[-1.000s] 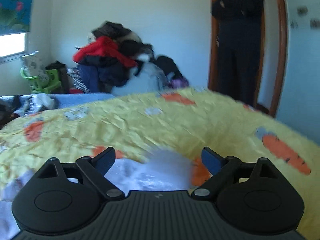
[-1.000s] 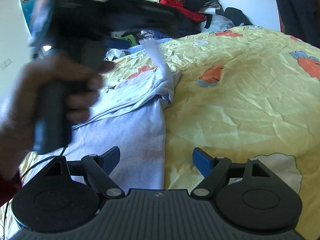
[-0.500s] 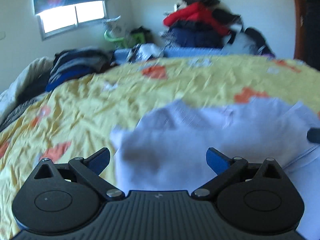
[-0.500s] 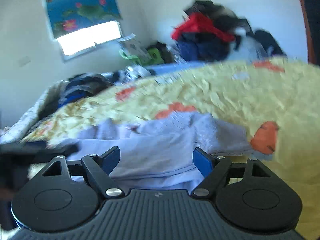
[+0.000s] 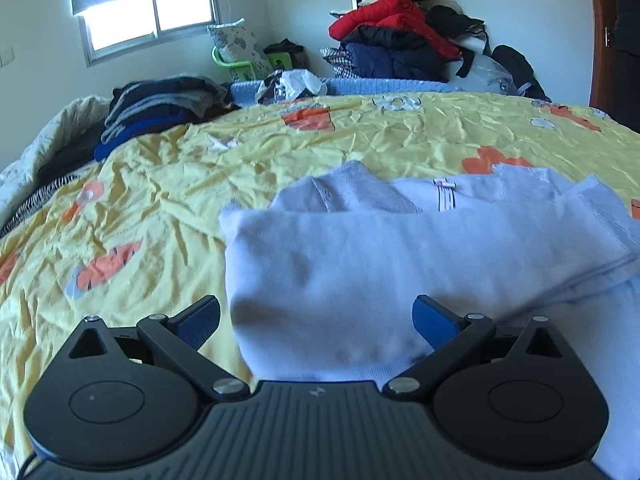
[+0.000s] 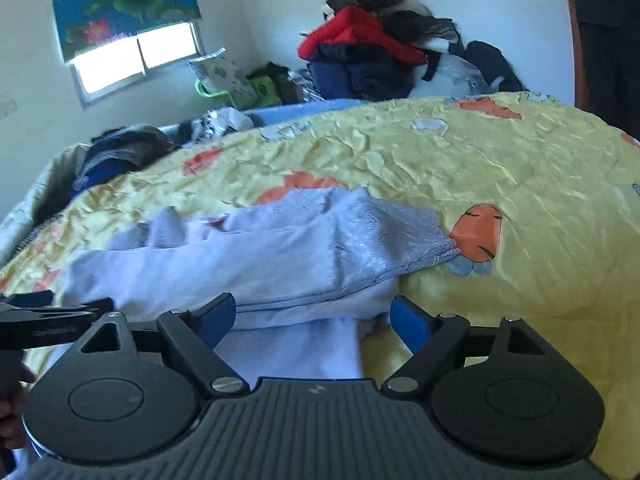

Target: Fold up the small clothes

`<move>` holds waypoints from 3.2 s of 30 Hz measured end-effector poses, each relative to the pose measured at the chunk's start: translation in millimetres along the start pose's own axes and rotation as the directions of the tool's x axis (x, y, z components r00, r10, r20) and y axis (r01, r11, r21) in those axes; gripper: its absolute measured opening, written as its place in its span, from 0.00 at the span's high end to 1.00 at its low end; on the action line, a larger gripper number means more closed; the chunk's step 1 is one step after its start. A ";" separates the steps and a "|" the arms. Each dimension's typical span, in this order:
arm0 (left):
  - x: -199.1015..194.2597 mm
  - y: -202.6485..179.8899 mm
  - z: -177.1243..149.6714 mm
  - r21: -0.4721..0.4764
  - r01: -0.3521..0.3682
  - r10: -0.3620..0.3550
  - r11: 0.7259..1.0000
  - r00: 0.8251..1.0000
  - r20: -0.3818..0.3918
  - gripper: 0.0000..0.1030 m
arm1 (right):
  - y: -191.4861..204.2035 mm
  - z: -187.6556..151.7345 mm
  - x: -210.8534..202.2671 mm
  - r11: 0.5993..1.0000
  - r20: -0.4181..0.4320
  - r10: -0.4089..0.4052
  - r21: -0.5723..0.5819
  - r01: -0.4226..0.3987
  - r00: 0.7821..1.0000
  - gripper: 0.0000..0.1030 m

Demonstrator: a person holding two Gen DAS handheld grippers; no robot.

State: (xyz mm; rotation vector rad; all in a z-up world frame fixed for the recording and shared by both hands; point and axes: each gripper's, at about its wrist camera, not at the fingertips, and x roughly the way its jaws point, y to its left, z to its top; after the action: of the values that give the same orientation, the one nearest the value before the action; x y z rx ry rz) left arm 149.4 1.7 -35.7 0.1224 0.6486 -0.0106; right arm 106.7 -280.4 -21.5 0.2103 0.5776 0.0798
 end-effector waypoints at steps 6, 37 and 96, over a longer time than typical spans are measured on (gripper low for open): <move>-17.0 4.2 -12.3 -0.028 0.017 -0.017 0.999 1.000 -0.014 0.00 | 5.3 -15.7 -22.8 0.999 -0.001 0.030 -0.014 -0.030 1.000 0.14; -112.2 41.6 -98.1 -0.062 -0.034 0.030 0.998 0.998 -0.058 0.00 | -5.6 -85.2 -100.3 1.000 -0.024 0.002 0.028 -0.001 1.000 0.12; -139.5 65.1 -135.2 -0.105 -0.010 0.002 0.994 0.998 -0.069 0.00 | 3.9 -114.5 -119.7 0.993 -0.080 -0.019 -0.118 0.009 0.997 0.06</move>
State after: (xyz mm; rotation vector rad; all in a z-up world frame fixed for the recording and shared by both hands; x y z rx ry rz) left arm -40.1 78.1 -51.2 0.0228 0.7163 0.0339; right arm -56.2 -272.5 -50.4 0.0887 0.6532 0.1089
